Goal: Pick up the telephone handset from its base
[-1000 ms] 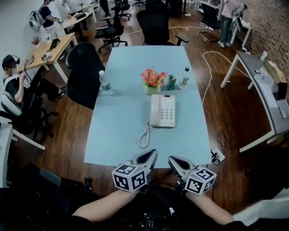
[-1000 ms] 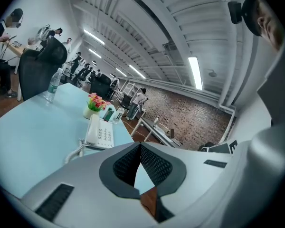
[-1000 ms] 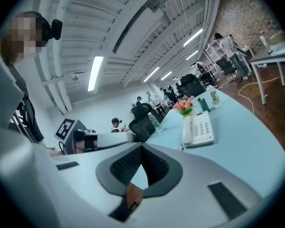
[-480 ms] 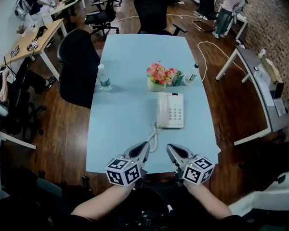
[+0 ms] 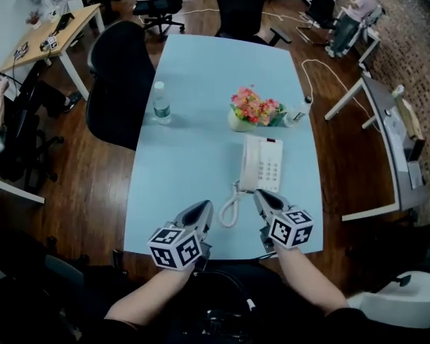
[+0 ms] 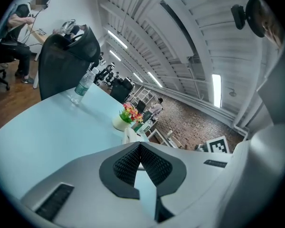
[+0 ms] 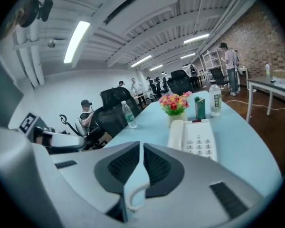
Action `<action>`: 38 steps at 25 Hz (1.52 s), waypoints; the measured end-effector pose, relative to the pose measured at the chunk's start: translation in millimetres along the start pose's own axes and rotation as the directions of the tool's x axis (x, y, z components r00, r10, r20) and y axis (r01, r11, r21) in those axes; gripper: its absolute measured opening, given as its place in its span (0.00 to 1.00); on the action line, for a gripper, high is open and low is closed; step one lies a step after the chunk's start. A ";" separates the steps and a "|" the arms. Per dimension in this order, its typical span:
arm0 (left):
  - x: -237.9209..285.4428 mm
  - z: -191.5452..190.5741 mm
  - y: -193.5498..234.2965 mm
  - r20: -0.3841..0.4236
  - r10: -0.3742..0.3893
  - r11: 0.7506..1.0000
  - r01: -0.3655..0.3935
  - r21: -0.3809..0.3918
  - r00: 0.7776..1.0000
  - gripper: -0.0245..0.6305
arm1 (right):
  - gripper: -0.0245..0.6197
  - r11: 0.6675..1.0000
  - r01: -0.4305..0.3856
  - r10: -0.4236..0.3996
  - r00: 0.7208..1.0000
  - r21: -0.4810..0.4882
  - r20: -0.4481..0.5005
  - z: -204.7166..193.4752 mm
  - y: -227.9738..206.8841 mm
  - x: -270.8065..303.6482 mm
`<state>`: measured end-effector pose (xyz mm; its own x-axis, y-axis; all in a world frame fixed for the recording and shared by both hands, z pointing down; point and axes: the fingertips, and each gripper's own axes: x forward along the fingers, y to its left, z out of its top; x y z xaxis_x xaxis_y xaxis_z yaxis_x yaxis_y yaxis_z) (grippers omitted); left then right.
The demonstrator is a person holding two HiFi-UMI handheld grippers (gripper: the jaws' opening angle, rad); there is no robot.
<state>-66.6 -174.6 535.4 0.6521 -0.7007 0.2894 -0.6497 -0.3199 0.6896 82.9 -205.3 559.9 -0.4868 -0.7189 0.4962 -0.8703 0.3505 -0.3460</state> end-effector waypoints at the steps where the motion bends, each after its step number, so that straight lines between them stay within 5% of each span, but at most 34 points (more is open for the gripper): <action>1: -0.9 1.2 2.4 0.010 0.013 1.000 -0.013 -0.008 1.000 0.02 | 0.14 1.000 0.025 -0.025 1.000 -0.004 -0.014 1.9 -11.6 11.6; 9: -5.9 14.9 11.5 0.056 0.075 0.997 -0.073 -0.021 0.996 0.02 | 0.42 0.979 0.187 -0.194 0.977 -0.085 -0.086 16.0 -79.4 88.2; 19: -17.2 6.6 31.5 0.112 0.162 0.982 -0.149 -0.114 0.980 0.02 | 0.50 0.955 0.267 -0.289 0.933 -0.128 -0.213 16.7 -119.8 161.1; 29: -23.8 7.6 42.9 0.104 0.187 0.977 -0.174 -0.121 0.977 0.02 | 0.54 0.886 0.410 -0.453 0.865 -0.216 -0.216 7.1 -128.4 180.3; 33: -23.8 7.6 39.0 0.092 0.170 0.981 -0.160 -0.105 0.981 0.02 | 0.49 0.886 0.443 -0.463 0.864 -0.140 -0.198 12.3 -131.1 177.0; 38: -23.0 9.0 36.4 0.080 0.159 0.985 -0.153 -0.083 0.984 0.02 | 0.43 0.922 0.384 -0.372 0.914 0.052 -0.161 21.4 -128.5 160.6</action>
<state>-108.8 -175.8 547.9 0.5069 -0.7914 0.3418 -0.7070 -0.1549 0.6900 118.2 -378.6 667.0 -0.1338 -0.6907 0.7106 -0.9853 0.0159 -0.1700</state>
